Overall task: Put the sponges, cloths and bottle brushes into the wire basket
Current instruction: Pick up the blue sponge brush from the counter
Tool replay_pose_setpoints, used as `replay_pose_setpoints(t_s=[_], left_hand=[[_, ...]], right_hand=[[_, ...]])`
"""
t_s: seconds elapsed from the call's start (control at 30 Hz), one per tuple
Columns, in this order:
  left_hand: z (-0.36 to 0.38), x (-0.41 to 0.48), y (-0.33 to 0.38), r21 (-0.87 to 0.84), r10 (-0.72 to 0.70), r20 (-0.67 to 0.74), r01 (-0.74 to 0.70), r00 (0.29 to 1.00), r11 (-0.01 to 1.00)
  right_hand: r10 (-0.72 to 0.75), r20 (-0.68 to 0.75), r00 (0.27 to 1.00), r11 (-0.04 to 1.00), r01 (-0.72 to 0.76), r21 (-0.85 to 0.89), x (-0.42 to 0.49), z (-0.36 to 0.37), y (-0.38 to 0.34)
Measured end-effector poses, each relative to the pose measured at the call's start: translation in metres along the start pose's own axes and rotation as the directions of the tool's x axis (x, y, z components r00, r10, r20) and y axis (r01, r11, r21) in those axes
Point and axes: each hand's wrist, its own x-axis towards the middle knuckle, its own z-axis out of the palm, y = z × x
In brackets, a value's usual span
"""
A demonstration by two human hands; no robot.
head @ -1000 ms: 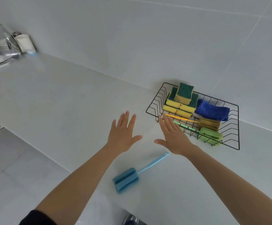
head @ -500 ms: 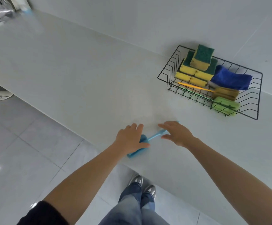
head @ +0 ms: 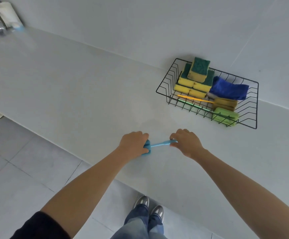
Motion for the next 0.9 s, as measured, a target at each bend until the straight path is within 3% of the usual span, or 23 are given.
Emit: replay_pose_setpoints(t_s=[0.23,0.53,0.73,0.9], left_hand=[[-0.056,0.033,0.02,0.141,0.128,-0.146,-0.108,0.981,0.984],[-0.122,0.095,0.069,0.287,0.345,-0.29,-0.263,0.893,0.921],[-0.145,0.141,0.094,0.309,0.418,-0.302,-0.327,0.857,0.893],[-0.143,0.181,0.096,0.262,0.419,-0.25,-0.355,0.873,0.897]], right_hand=[[0.055,-0.158,0.986,0.998,-0.054,0.012,-0.011,-0.044,0.032],[0.175,-0.314,0.933,0.984,-0.178,0.018,-0.02,-0.097,0.09],[0.259,-0.322,0.911,0.959,-0.281,-0.025,-0.007,-0.115,0.126],[0.281,-0.275,0.919,0.956,-0.293,-0.001,0.019,-0.116,0.148]])
